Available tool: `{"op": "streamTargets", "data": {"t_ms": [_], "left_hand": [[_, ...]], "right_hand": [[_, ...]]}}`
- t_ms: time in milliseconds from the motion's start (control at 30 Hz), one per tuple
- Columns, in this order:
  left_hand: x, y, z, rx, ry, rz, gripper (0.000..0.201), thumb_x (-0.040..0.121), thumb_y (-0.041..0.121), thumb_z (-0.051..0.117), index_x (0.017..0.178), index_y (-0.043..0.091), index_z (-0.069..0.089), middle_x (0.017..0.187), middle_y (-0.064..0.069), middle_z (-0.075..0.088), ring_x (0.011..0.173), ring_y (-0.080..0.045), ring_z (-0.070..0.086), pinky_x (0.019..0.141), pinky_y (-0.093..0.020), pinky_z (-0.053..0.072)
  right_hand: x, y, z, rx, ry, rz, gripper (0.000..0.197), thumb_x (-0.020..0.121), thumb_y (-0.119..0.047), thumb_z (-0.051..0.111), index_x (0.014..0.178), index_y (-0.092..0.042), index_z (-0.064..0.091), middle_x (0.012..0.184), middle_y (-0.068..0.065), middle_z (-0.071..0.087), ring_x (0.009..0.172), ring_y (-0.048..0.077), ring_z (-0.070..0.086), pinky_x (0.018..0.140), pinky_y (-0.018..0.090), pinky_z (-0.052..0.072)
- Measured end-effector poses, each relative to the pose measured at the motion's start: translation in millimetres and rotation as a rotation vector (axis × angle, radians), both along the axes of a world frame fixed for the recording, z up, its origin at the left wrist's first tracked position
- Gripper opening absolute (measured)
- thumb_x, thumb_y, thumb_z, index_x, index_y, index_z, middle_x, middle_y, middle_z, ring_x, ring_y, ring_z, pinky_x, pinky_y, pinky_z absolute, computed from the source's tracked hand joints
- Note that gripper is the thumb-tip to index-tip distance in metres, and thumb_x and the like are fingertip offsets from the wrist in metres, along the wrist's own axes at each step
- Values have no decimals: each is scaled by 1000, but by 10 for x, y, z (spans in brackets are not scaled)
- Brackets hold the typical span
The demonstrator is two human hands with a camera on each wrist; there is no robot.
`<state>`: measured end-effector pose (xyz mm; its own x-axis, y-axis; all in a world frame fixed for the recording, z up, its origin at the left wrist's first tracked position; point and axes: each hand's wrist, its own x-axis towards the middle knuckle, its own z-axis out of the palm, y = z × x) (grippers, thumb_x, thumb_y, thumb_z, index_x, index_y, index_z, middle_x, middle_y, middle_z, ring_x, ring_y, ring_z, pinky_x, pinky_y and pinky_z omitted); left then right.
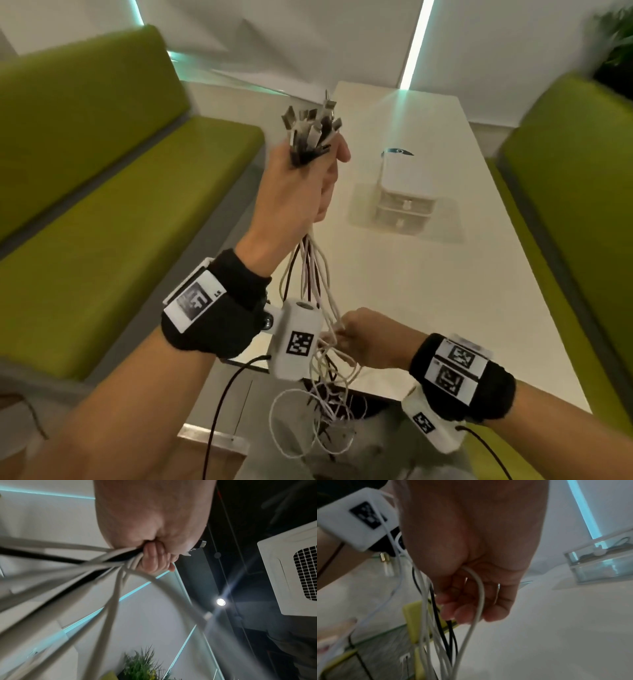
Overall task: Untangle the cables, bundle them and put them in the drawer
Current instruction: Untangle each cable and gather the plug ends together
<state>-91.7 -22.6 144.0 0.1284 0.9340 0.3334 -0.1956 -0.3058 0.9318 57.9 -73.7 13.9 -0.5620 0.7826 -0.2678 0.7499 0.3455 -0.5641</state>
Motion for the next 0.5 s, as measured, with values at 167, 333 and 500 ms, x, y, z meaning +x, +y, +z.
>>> {"op": "streamTargets", "data": {"t_ms": [167,333,500], "left_hand": [[-261,267,182,80,52,38,31,105,16,38,77,14,52,55,3,28,43,-13,17,38,-20,18],[-759,462,301,78,100,130,30,104,7,36,78,9,51,54,5,26,40,-5,20,39,-16,20],[-1345,523,473,95,93,204,27,104,9,33,81,8,49,55,0,24,39,-5,20,37,-16,21]], "right_hand": [[-427,410,118,70,-32,171,22,97,-21,51,77,-14,46,80,13,63,68,27,49,68,32,43],[-1139,818,419,-58,200,232,11,89,0,63,97,7,63,87,14,65,76,28,48,72,24,43],[-1673,970,509,-27,236,391,28,91,-2,60,110,18,57,109,35,61,96,47,58,88,48,45]]}}
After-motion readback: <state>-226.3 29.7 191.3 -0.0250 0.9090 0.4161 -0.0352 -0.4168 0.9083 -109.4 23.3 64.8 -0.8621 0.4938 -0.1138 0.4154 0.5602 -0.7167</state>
